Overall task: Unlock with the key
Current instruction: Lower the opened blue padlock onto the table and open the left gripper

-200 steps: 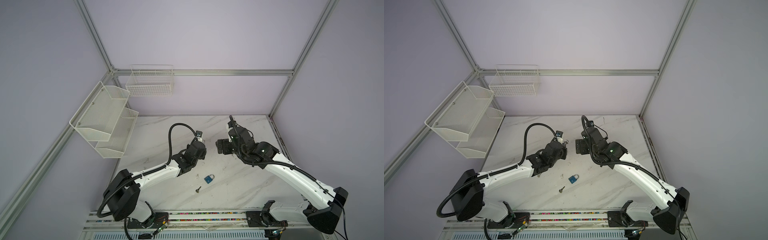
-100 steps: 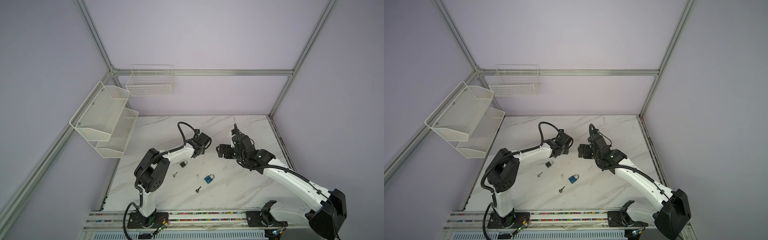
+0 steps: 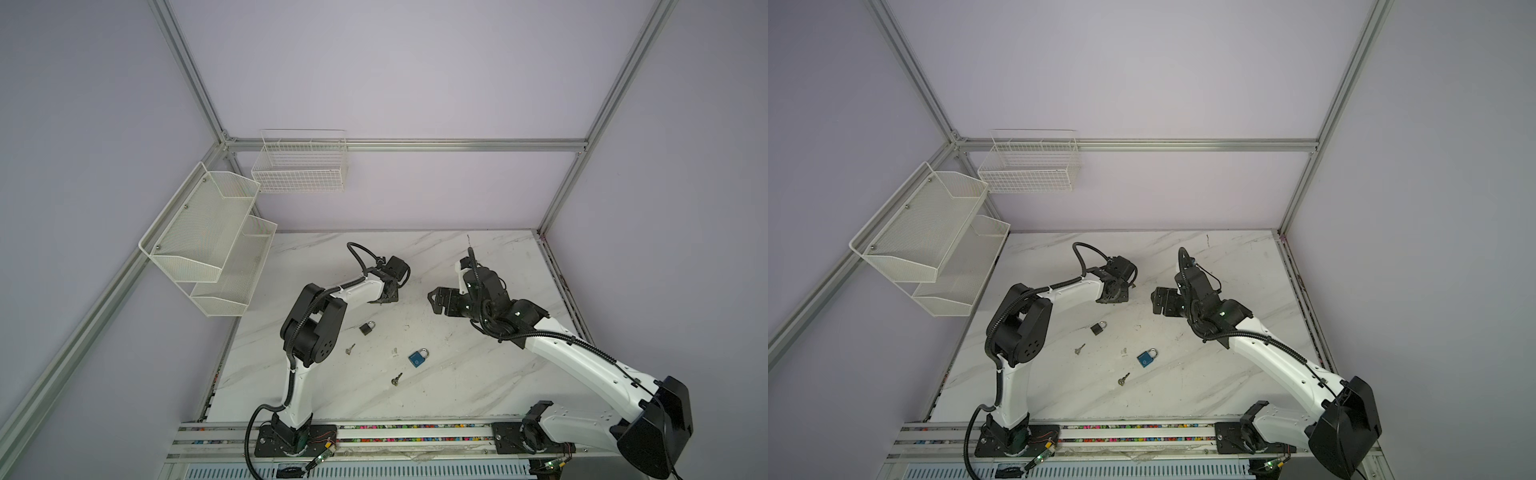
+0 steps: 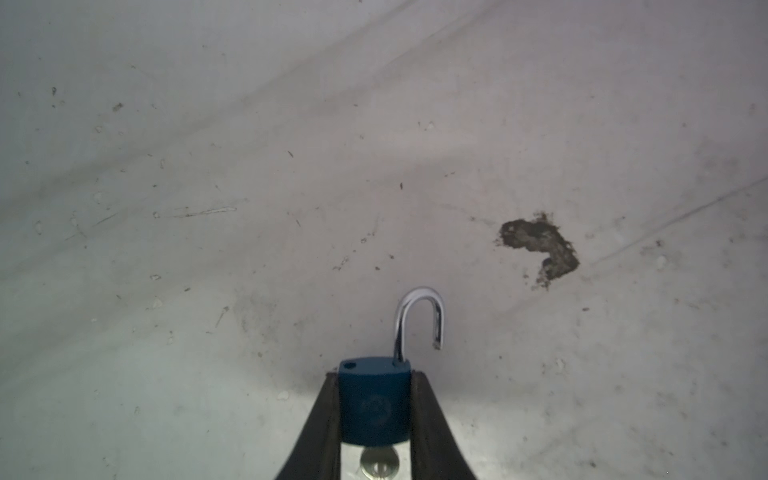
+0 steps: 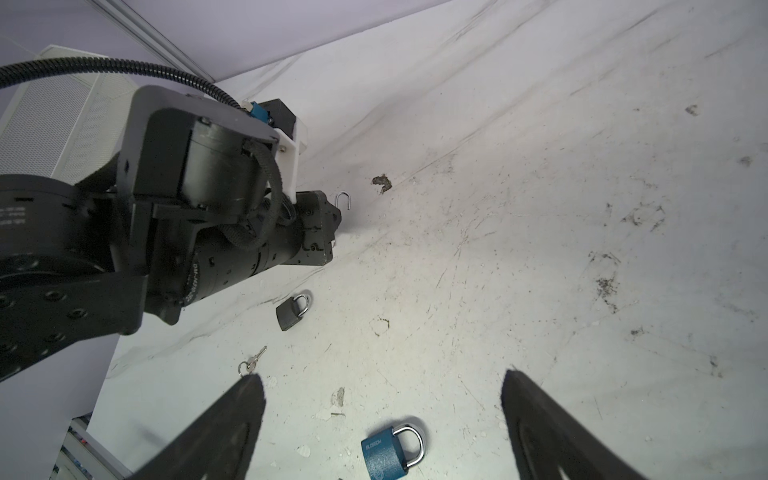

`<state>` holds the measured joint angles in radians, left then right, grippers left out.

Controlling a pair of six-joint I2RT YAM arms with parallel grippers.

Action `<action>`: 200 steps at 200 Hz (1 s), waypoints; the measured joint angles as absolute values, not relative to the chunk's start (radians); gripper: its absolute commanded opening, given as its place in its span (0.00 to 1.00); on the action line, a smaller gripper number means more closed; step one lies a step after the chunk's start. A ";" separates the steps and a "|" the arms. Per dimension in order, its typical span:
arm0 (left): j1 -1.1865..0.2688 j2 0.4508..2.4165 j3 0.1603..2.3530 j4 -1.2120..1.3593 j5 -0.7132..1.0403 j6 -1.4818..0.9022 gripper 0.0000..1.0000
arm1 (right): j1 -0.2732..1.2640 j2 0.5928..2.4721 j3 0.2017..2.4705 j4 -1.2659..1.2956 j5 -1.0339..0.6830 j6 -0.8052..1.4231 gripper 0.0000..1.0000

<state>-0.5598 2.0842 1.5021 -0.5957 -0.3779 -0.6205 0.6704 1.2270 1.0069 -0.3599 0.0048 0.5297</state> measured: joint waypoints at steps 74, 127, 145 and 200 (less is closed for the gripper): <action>-0.524 2.109 1.521 -0.617 -0.339 -0.632 0.25 | 0.667 1.252 1.007 -0.349 -0.019 0.530 0.92; -0.516 2.105 1.521 -0.630 -0.312 -0.647 0.47 | 0.667 1.252 1.007 -0.348 -0.038 0.525 0.92; -0.516 2.085 1.520 -0.639 -0.296 -0.654 0.51 | 0.667 1.252 1.008 -0.350 -0.042 0.515 0.92; -0.516 1.791 1.422 -0.623 -0.247 -0.670 0.57 | 0.670 1.269 1.066 -0.393 -0.056 0.500 0.90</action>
